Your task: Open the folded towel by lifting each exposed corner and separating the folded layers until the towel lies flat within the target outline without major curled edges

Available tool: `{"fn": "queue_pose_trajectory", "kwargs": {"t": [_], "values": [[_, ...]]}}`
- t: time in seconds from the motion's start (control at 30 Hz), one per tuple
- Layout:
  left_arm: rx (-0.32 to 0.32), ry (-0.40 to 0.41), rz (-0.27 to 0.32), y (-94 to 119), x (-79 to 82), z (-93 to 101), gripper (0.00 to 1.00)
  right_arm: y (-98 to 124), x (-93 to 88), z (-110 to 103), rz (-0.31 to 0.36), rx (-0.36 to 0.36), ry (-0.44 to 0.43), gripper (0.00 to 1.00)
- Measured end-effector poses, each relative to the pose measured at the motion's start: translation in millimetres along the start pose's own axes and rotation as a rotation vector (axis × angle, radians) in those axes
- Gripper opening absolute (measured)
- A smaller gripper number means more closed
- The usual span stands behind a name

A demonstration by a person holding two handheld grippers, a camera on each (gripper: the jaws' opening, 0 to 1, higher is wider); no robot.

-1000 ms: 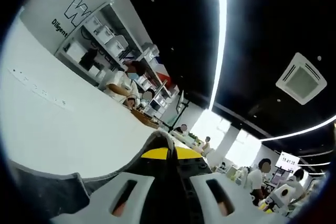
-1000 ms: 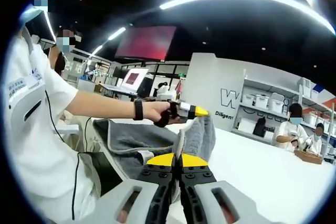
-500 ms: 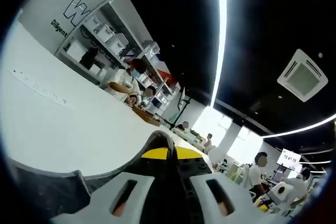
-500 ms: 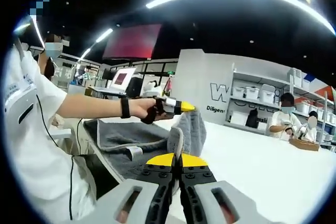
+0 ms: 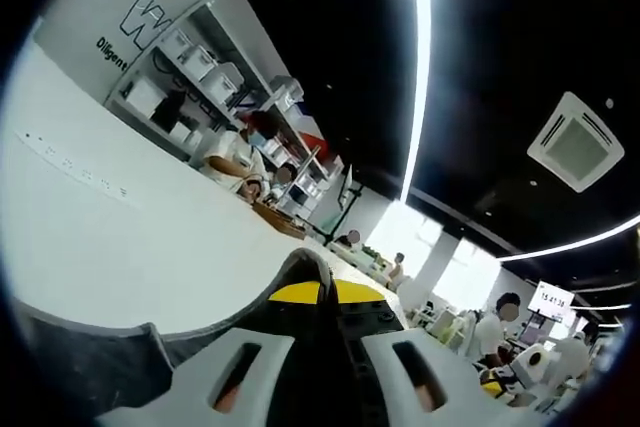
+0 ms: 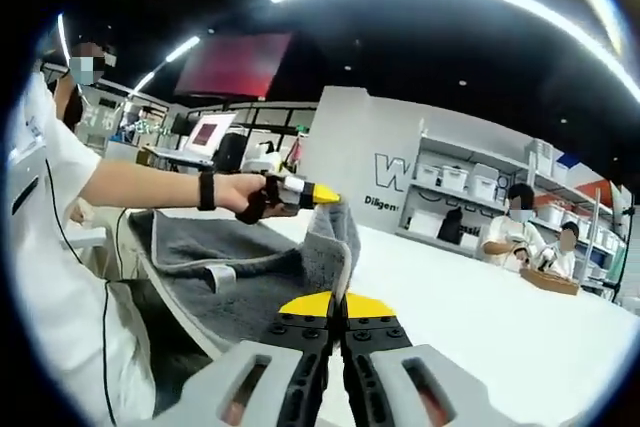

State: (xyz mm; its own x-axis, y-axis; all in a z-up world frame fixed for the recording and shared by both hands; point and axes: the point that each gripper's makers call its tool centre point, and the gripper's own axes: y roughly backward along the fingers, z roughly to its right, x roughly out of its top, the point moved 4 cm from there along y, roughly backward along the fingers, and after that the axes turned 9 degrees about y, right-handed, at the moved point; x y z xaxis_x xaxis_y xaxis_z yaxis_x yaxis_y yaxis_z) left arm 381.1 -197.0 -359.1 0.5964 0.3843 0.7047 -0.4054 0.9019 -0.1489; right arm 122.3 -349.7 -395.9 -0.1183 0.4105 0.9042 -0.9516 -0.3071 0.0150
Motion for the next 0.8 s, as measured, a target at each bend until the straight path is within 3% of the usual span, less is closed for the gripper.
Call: {"fn": "queue_pose_trajectory", "kwargs": {"t": [0.8], "values": [[-0.012,0.000,0.002,-5.4,-14.3,6.3,0.00,-2.4,-21.3,28.0,-0.062,-0.139,0.015,0.00]]}}
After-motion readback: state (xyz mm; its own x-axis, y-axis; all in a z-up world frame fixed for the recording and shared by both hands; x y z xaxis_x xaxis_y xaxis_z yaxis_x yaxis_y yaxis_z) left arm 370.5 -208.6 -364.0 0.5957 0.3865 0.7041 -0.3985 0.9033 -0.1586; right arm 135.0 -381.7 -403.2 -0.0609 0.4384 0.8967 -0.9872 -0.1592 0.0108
